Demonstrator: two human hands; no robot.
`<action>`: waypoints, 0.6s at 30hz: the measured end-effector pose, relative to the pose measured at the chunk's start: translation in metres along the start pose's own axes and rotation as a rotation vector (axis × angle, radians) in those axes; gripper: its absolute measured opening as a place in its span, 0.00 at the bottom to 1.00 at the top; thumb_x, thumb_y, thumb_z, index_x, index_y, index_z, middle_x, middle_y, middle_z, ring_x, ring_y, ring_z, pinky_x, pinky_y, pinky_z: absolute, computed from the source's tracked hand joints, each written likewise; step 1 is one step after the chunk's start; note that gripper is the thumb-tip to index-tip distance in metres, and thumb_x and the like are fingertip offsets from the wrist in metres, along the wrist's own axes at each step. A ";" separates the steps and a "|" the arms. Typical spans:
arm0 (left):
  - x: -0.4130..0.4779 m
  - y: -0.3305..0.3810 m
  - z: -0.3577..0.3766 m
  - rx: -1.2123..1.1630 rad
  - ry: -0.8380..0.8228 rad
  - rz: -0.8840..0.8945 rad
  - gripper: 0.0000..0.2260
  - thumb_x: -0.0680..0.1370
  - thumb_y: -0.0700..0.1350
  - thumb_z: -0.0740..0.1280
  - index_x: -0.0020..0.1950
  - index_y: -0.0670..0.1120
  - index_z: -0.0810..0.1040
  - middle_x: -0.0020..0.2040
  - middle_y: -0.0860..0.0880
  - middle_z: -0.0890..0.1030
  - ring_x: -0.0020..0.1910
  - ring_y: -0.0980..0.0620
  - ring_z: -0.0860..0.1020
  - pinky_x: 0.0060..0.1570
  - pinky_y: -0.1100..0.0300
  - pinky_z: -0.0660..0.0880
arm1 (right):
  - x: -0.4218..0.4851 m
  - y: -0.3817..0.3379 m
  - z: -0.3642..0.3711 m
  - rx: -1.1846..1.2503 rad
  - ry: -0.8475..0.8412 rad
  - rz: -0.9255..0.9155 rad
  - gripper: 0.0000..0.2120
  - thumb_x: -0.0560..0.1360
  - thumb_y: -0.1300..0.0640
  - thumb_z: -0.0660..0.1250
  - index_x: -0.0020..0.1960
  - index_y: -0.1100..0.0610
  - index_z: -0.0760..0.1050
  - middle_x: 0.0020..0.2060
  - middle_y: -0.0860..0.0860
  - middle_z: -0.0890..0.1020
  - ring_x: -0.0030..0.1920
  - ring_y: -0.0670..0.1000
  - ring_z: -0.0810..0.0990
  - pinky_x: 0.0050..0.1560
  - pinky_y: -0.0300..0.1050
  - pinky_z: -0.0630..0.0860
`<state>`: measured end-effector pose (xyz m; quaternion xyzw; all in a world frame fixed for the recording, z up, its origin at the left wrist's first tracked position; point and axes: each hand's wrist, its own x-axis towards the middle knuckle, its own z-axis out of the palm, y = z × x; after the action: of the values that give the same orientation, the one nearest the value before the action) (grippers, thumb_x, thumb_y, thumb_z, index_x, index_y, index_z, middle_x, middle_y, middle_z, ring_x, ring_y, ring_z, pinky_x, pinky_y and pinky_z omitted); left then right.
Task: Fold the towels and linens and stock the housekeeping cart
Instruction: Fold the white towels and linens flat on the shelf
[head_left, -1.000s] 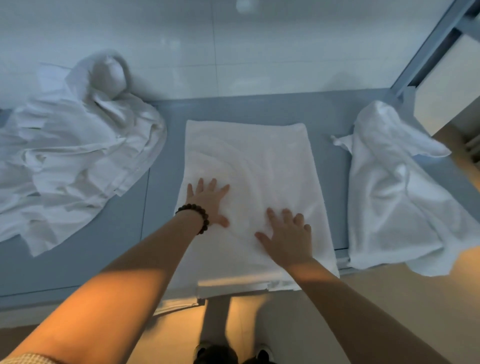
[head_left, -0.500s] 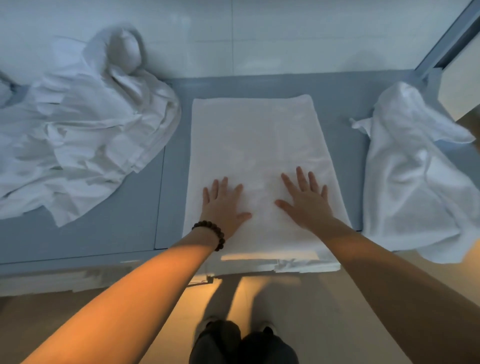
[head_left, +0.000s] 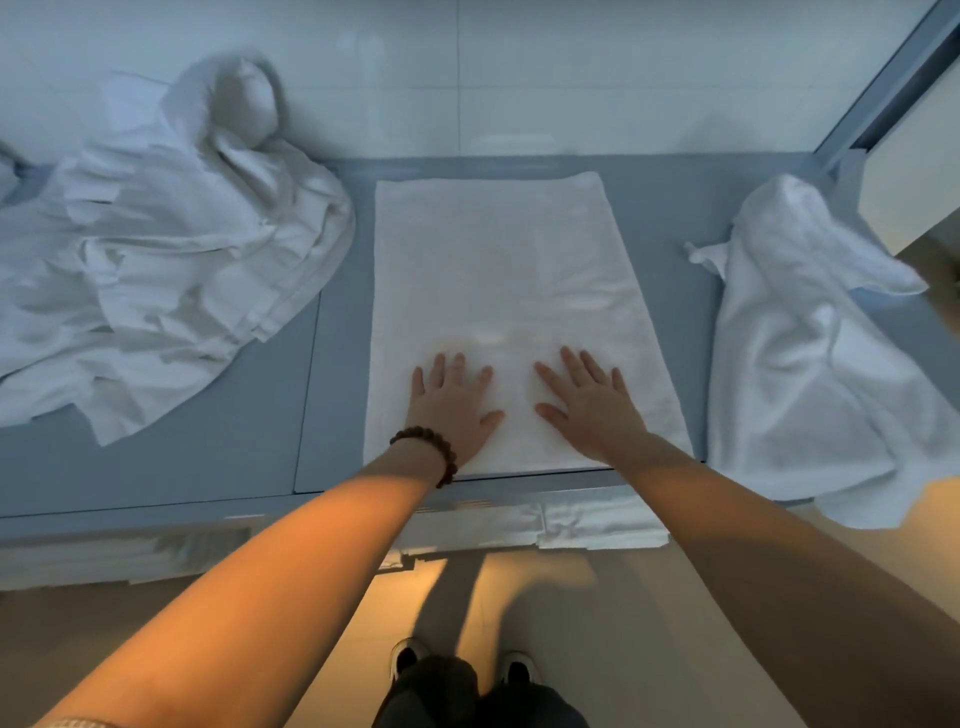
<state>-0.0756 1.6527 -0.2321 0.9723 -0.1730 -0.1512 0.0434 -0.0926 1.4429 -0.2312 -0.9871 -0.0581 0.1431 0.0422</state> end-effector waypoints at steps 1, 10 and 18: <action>-0.006 0.001 0.002 -0.011 0.046 0.011 0.29 0.80 0.63 0.50 0.79 0.54 0.50 0.80 0.44 0.48 0.78 0.41 0.46 0.74 0.41 0.43 | -0.006 0.001 -0.001 0.011 0.050 -0.020 0.29 0.80 0.37 0.49 0.78 0.44 0.51 0.78 0.52 0.49 0.77 0.55 0.47 0.75 0.60 0.49; -0.057 0.008 0.038 0.079 0.052 0.019 0.39 0.72 0.72 0.55 0.78 0.56 0.50 0.79 0.47 0.51 0.77 0.43 0.47 0.73 0.38 0.43 | -0.076 0.008 0.034 -0.057 0.106 -0.125 0.40 0.71 0.29 0.60 0.77 0.44 0.54 0.75 0.55 0.59 0.76 0.56 0.52 0.76 0.57 0.46; -0.101 0.013 0.041 0.146 0.086 0.055 0.29 0.77 0.36 0.63 0.76 0.49 0.60 0.75 0.41 0.61 0.76 0.39 0.55 0.74 0.40 0.50 | -0.110 0.018 0.041 -0.029 0.422 -0.260 0.26 0.62 0.72 0.76 0.59 0.63 0.79 0.58 0.59 0.81 0.59 0.61 0.79 0.59 0.58 0.75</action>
<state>-0.1829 1.6741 -0.2411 0.9733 -0.2083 -0.0950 -0.0163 -0.2077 1.4139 -0.2413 -0.9799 -0.1764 -0.0738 0.0571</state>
